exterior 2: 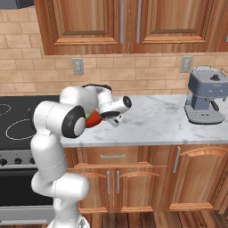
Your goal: Place the cup inside the bowl on the dining table and move the bowl to any counter.
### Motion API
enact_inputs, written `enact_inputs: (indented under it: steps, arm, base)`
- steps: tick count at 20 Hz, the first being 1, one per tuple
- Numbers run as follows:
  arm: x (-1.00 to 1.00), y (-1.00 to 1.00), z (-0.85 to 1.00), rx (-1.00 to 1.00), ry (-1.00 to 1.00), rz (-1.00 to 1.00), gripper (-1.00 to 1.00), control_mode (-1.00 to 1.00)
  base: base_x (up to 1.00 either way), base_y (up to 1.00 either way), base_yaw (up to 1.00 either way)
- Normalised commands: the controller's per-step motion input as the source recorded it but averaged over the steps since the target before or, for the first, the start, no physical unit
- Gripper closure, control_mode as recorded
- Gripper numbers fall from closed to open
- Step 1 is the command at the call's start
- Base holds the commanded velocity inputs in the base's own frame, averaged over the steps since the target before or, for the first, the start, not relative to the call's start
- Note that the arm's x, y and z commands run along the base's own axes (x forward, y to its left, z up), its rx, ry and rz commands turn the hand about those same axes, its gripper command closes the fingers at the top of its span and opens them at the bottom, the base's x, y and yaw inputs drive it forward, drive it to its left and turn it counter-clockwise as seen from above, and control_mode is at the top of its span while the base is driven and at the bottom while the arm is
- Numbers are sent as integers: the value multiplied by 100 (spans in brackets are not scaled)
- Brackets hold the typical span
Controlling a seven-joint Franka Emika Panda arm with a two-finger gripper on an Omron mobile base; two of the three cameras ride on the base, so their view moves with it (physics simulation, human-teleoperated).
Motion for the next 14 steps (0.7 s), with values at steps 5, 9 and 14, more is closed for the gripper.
enact_inputs:
  steps: [5, 9, 14]
  arm:
    - [7, 0, -39, 0, 0, 0, 100, -100]
    - [29, 0, -29, 0, -6, 0, 100, -100]
    - [38, 0, -5, 0, -6, 0, 100, -100]
  base:
    - [0, 0, 0]
    - [0, 0, 0]
    - [0, 0, 0]
